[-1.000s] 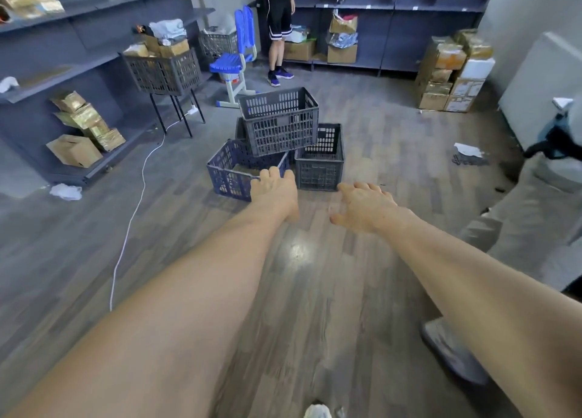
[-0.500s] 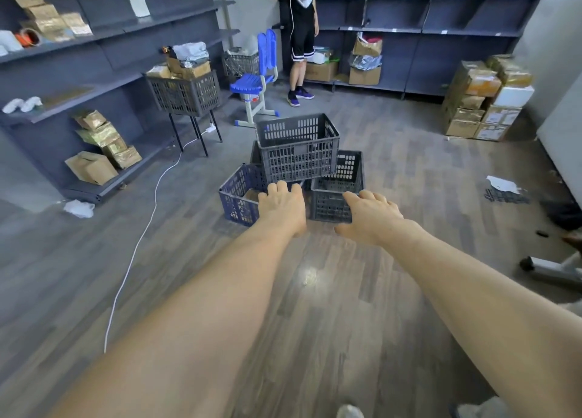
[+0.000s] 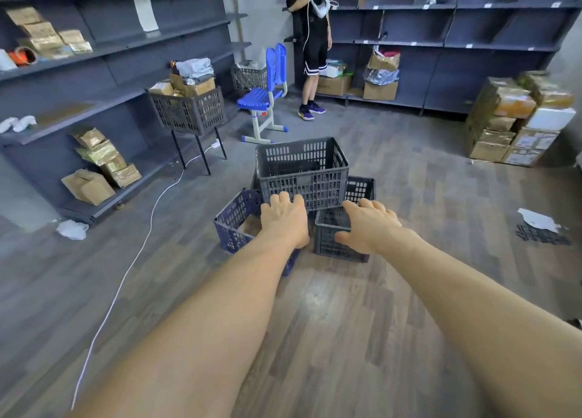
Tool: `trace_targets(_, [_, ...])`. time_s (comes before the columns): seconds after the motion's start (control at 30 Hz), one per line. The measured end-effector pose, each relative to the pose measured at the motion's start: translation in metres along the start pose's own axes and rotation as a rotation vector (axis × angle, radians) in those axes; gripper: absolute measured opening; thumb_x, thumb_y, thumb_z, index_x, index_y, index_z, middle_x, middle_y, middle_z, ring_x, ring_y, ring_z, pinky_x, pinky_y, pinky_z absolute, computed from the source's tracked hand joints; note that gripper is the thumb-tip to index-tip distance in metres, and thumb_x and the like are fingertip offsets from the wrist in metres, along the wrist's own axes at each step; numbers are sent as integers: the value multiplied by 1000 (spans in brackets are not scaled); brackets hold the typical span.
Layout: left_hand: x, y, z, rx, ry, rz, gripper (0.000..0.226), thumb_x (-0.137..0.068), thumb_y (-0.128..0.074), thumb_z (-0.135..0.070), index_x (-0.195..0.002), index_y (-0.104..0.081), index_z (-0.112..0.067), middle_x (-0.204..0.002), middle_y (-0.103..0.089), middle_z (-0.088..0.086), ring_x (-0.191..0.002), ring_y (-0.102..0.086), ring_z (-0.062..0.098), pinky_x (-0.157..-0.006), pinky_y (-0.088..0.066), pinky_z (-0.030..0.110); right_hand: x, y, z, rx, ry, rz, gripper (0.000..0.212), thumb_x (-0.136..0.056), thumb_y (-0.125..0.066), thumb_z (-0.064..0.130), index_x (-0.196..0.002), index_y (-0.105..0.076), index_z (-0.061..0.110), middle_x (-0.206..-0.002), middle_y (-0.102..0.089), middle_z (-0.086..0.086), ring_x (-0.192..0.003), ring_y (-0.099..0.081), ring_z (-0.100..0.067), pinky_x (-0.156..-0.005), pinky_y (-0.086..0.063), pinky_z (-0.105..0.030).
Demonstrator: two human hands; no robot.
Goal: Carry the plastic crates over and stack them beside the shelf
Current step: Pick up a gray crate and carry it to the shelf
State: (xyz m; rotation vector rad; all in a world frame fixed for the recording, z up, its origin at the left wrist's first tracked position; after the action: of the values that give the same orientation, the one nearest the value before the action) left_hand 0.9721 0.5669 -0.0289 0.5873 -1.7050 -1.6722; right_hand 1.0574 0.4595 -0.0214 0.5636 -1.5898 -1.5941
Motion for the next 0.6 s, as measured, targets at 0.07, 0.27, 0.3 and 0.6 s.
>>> trace_targets(0.07, [-30,5,-4,2,9,-7,77,-78,-72,-30,-141,-30,-13,-138,-35,13,-129,-33,31,-101,-34,41,-29,8,-6,10,14,-6,64,-90,-55,47,-143,-33,19,-139,-41,-10,-132,-35,-33,-107,-32,-45])
trace_targets(0.27, [-96,11,-8,1,33,7,76,-80,-71,-33,-141,-30,-13,-139,-35,13,-130,-33,32,-102,-33,41,-95,21,-18,9,36,12,64,-89,-56,47,-141,-33,18,-140,-40,-11,-133,-34,-33,-108,-32,-46])
trace_targets(0.3, [-107,12,-8,0,36,11,76,-80,-71,-33,-141,-31,-13,-139,-35,13,-130,-33,32,-102,-33,41,-106,24,-20,8,41,12,64,-89,-57,47,-141,-33,18,-139,-40,-11,-133,-34,-33,-108,-32,-46])
trace_targets(0.6, [-218,19,-15,12,55,16,74,-81,-71,-34,-140,-32,-14,-138,-36,12,-129,-34,31,-101,-33,41,-219,43,-32,13,71,20,68,-89,-57,48,-144,-31,18,-142,-38,-11,-134,-33,-33,-108,-31,-45])
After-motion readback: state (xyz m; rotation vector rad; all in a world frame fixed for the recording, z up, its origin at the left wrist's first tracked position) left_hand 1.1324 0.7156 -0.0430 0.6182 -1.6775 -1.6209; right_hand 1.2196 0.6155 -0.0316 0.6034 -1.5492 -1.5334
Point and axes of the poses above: each hand's wrist, its own x-axis away from the middle knuckle, its own y-axis out of the back of the hand, z = x × y, the point moved 7 cm from there along -x, towards the middle knuckle
